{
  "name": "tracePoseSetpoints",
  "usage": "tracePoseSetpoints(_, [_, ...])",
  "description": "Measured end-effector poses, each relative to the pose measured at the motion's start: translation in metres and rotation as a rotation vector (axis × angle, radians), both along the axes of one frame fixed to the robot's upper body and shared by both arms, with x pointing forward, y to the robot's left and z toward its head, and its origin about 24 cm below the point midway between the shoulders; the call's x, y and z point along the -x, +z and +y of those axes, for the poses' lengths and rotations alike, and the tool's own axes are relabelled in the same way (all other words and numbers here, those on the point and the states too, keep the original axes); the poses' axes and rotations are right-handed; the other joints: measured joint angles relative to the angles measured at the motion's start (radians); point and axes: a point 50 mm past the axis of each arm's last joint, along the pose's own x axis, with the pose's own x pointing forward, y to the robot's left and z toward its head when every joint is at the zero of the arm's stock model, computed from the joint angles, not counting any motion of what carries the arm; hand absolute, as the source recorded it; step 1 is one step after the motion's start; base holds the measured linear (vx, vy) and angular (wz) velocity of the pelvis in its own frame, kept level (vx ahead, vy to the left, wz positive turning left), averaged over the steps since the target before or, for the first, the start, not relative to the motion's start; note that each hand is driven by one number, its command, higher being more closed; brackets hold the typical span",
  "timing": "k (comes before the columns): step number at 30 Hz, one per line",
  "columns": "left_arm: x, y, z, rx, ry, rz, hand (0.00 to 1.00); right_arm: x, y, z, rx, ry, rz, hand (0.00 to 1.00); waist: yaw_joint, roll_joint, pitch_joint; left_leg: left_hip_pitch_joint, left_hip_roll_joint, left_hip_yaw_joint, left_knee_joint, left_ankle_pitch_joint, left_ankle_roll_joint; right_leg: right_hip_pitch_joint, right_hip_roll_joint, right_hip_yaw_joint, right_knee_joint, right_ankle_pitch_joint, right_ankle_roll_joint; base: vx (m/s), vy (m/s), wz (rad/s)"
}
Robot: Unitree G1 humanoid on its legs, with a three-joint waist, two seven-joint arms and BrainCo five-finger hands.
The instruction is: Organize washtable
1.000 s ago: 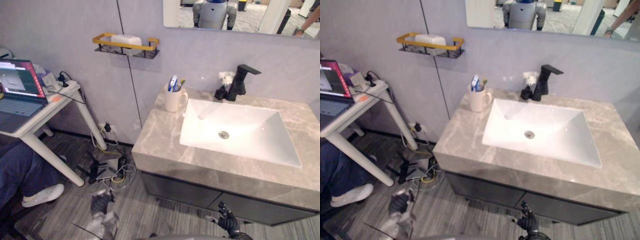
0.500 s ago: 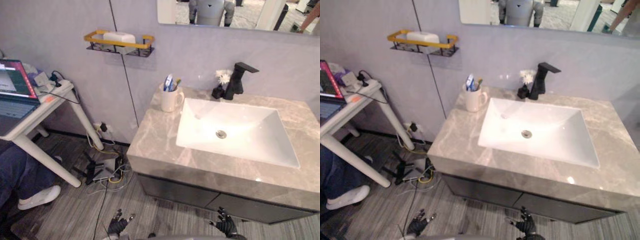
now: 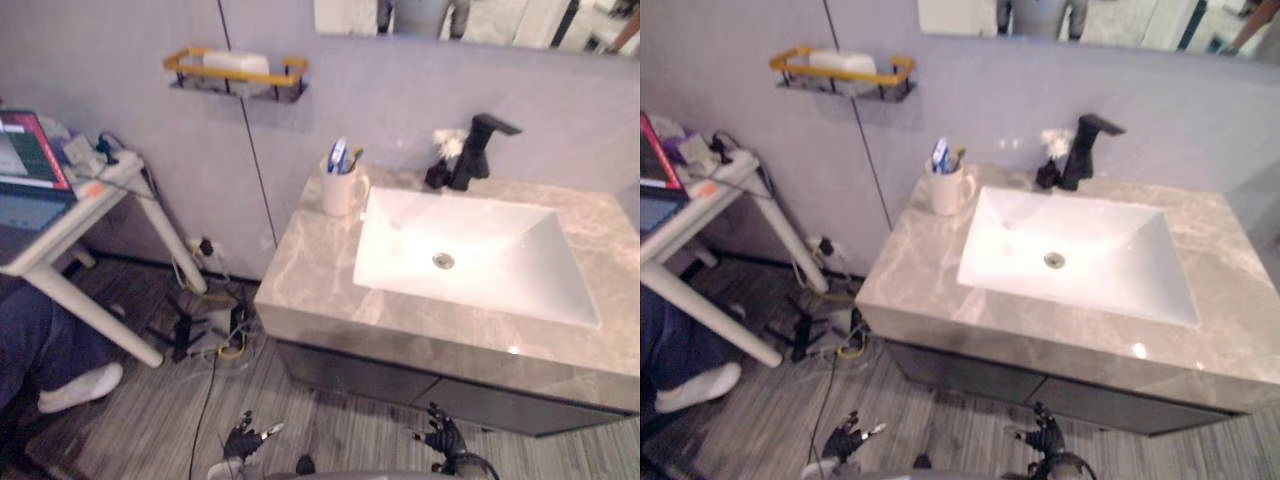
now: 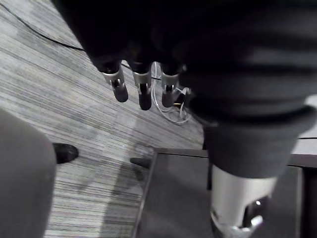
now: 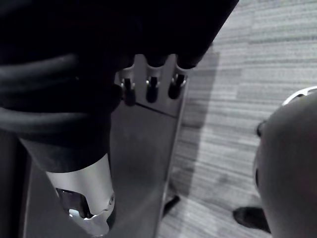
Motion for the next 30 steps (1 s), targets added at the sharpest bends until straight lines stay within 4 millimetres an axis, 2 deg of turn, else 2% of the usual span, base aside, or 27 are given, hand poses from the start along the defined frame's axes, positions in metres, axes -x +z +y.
tracePoseSetpoints(1, [-0.006,0.002,0.0,-0.009,-0.022,-0.011,0.0,0.001,0.0,0.004,-0.008,0.012,0.004,0.0,0.003,-0.003,0.017,-0.033,-0.001,-0.052,0.02,-0.003,0.004,-0.029,0.004,0.069,0.059,-0.005,0.002,-0.09,-0.021,1.22])
tracePoseSetpoints(2, [-0.007,0.002,0.001,-0.012,-0.024,-0.013,0.0,0.001,0.0,0.004,-0.01,0.014,0.003,0.0,0.006,-0.005,0.018,-0.046,-0.001,-0.073,0.025,-0.001,0.005,-0.037,0.004,0.097,0.081,-0.015,0.005,0.0,-0.085,1.39])
tracePoseSetpoints(4, [-0.01,0.004,0.003,-0.028,-0.035,-0.023,0.0,0.003,0.002,0.009,-0.021,0.014,-0.007,0.0,0.015,-0.016,0.023,-0.077,-0.013,-0.155,0.073,0.008,0.0,-0.047,-0.009,0.176,0.208,-0.065,-0.014,0.05,-0.151,1.29])
tracePoseSetpoints(5, [-0.011,0.004,0.002,-0.031,-0.039,-0.026,0.0,0.001,0.003,0.012,-0.026,0.027,-0.019,0.0,0.019,-0.017,0.023,-0.094,-0.013,-0.172,0.098,0.006,-0.003,-0.046,-0.014,0.191,0.229,-0.067,-0.013,0.02,-0.143,0.96])
tracePoseSetpoints(6, [-0.016,0.006,0.002,-0.033,-0.042,-0.039,0.0,-0.004,0.007,0.017,-0.034,0.043,-0.045,0.0,0.033,-0.019,0.022,-0.12,-0.013,-0.197,0.134,-0.001,-0.02,-0.041,-0.022,0.216,0.24,-0.067,-0.013,-0.04,-0.219,0.74])
tracePoseSetpoints(7, [-0.018,0.007,0.002,-0.038,-0.044,-0.046,0.0,-0.012,0.011,0.024,-0.05,0.055,-0.08,0.0,0.048,-0.032,0.014,-0.154,-0.011,-0.221,0.175,-0.005,-0.039,-0.023,-0.036,0.243,0.215,-0.066,-0.009,-0.09,-0.31,0.67])
tracePoseSetpoints(8, [-0.021,0.009,0.002,-0.044,-0.048,-0.061,0.0,-0.02,0.014,0.031,-0.068,0.063,-0.103,0.0,0.062,-0.04,0.007,-0.194,-0.007,-0.233,0.211,-0.01,-0.061,0.001,-0.032,0.249,0.15,-0.105,0.058,-0.13,-0.351,0.56])
tracePoseSetpoints(9, [-0.023,0.01,0.002,-0.045,-0.049,-0.069,0.0,-0.025,0.016,0.034,-0.074,0.073,-0.117,0.0,0.063,-0.04,0.008,-0.212,-0.004,-0.245,0.221,-0.007,-0.07,0.017,-0.032,0.222,0.115,-0.133,0.077,-0.18,-0.372,0.34])
tracePoseSetpoints(10, [-0.027,0.012,-0.002,-0.044,-0.048,-0.084,0.0,-0.037,0.021,0.038,-0.078,0.088,-0.149,0.0,0.08,-0.035,0.01,-0.237,0.011,-0.259,0.213,0.011,-0.101,0.022,-0.019,0.176,0.066,-0.186,0.07,-0.23,-0.401,0.44])
tracePoseSetpoints(11, [-0.032,0.012,-0.012,-0.023,-0.046,-0.089,0.0,-0.046,0.025,0.037,-0.078,0.086,-0.174,0.0,0.079,0.006,0.03,-0.248,0.04,-0.301,0.201,0.032,-0.124,0.025,0.013,0.136,0.068,-0.203,0.06,-0.25,-0.379,0.52])
tracePoseSetpoints(12, [-0.034,0.013,-0.017,-0.017,-0.052,-0.095,0.0,-0.046,0.025,0.036,-0.078,0.08,-0.175,0.0,0.078,0.021,0.038,-0.246,0.055,-0.313,0.186,0.045,-0.12,0.03,0.028,0.111,0.076,-0.206,0.053,-0.28,-0.34,0.92])
tracePoseSetpoints(13, [-0.036,0.013,-0.024,-0.01,-0.072,-0.1,0.0,-0.045,0.024,0.031,-0.064,0.076,-0.17,0.0,0.077,0.046,0.043,-0.242,0.091,-0.287,0.138,0.048,-0.101,0.029,0.059,0.056,0.104,-0.221,0.023,-0.31,-0.345,1.3])
tracePoseSetpoints(14, [-0.038,0.014,-0.028,-0.008,-0.091,-0.103,0.0,-0.043,0.023,0.033,-0.059,0.079,-0.162,0.0,0.058,0.043,0.049,-0.24,0.127,-0.236,0.095,0.031,-0.077,0.036,0.066,0.0,0.102,-0.218,-0.004,-0.33,-0.365,1.45])
tracePoseSetpoints(15, [-0.043,0.015,-0.032,-0.003,-0.101,-0.115,0.0,-0.045,0.024,0.031,-0.049,0.079,-0.167,0.0,0.054,0.048,0.052,-0.256,0.152,-0.168,0.084,0.027,-0.071,0.034,0.066,-0.049,0.092,-0.207,-0.024,-0.29,-0.305,1.38])
tracePoseSetpoints(17, [-0.047,0.016,-0.041,0.007,-0.137,-0.118,0.0,-0.047,0.025,0.027,-0.032,0.07,-0.172,0.0,0.052,0.037,0.059,-0.282,0.147,-0.053,0.124,0.03,-0.076,0.03,0.048,-0.118,0.07,-0.185,-0.058,-0.2,-0.159,1.11])
tracePoseSetpoints(18, [-0.05,0.017,-0.048,0.012,-0.176,-0.126,0.0,-0.047,0.025,0.026,-0.027,0.065,-0.173,0.0,0.049,0.022,0.061,-0.288,0.123,0.004,0.197,0.029,-0.075,0.03,0.024,-0.169,0.055,-0.17,-0.064,-0.15,-0.114,1.35])
tracePoseSetpoints(20, [-0.052,0.017,-0.054,0.005,-0.231,-0.121,0.0,-0.051,0.026,0.024,-0.022,0.066,-0.176,0.0,0.028,0.011,0.063,-0.285,0.116,0.112,0.336,0.017,-0.058,0.029,-0.004,-0.246,0.039,-0.15,-0.067,-0.12,-0.065,1.33])
tracePoseSetpoints(21, [-0.049,0.014,-0.055,-0.006,-0.256,-0.1,0.0,-0.051,0.025,0.024,-0.02,0.067,-0.168,0.0,0.013,0.01,0.064,-0.253,0.135,0.195,0.378,-0.052,-0.018,0.027,-0.015,-0.286,0.032,-0.141,-0.06,-0.11,0.019,1.08])
tracePoseSetpoints(22, [-0.047,0.013,-0.055,-0.011,-0.267,-0.092,0.0,-0.05,0.023,0.024,-0.019,0.067,-0.156,0.0,0.003,0.012,0.064,-0.235,0.154,0.248,0.398,-0.091,-0.008,0.025,-0.021,-0.314,0.034,-0.137,-0.057,-0.12,0.085,1.14])
tracePoseSetpoints(24, [-0.05,0.014,-0.058,-0.029,-0.316,-0.095,0.0,-0.044,0.018,0.021,-0.02,0.049,-0.13,0.0,0.004,0.023,0.061,-0.227,0.168,0.326,0.407,-0.131,0.022,0.045,-0.032,-0.369,0.034,-0.126,-0.038,-0.09,0.138,0.81])
tracePoseSetpoints(25, [-0.046,0.012,-0.057,-0.038,-0.334,-0.085,0.0,-0.04,0.015,0.018,-0.018,0.037,-0.107,0.0,0.004,0.019,0.061,-0.199,0.148,0.332,0.358,-0.129,0.023,0.073,-0.026,-0.378,0.007,-0.115,-0.015,-0.09,0.152,0.55])
tracePoseSetpoints(26, [-0.045,0.011,-0.059,-0.042,-0.354,-0.082,0.0,-0.035,0.012,0.02,-0.027,0.028,-0.092,0.0,0.005,0.018,0.063,-0.166,0.115,0.33,0.282,-0.096,0.017,0.088,-0.025,-0.379,-0.04,-0.101,0.001,-0.09,0.148,0.4])
tracePoseSetpoints(28, [-0.039,0.009,-0.053,-0.067,-0.381,-0.065,0.0,-0.031,0.011,0.02,-0.031,0.031,-0.086,0.0,0.001,0.004,0.04,-0.102,0.058,0.315,0.107,-0.022,0.022,0.101,-0.015,-0.348,-0.113,-0.074,-0.001,-0.11,0.143,0.36])
tracePoseSetpoints(29, [-0.038,0.009,-0.052,-0.075,-0.396,-0.061,0.0,-0.03,0.011,0.018,-0.028,0.029,-0.084,0.0,-0.001,0.013,0.039,-0.081,0.035,0.306,0.027,0.015,0.016,0.1,-0.013,-0.343,-0.131,-0.057,0.002,-0.13,0.141,0.39])
tracePoseSetpoints(30, [-0.038,0.008,-0.051,-0.078,-0.403,-0.057,0.0,-0.03,0.011,0.017,-0.027,0.03,-0.082,0.0,-0.001,0.018,0.04,-0.074,0.026,0.304,0.001,0.026,0.015,0.099,-0.012,-0.342,-0.141,-0.046,0.006,-0.12,0.13,0.29])
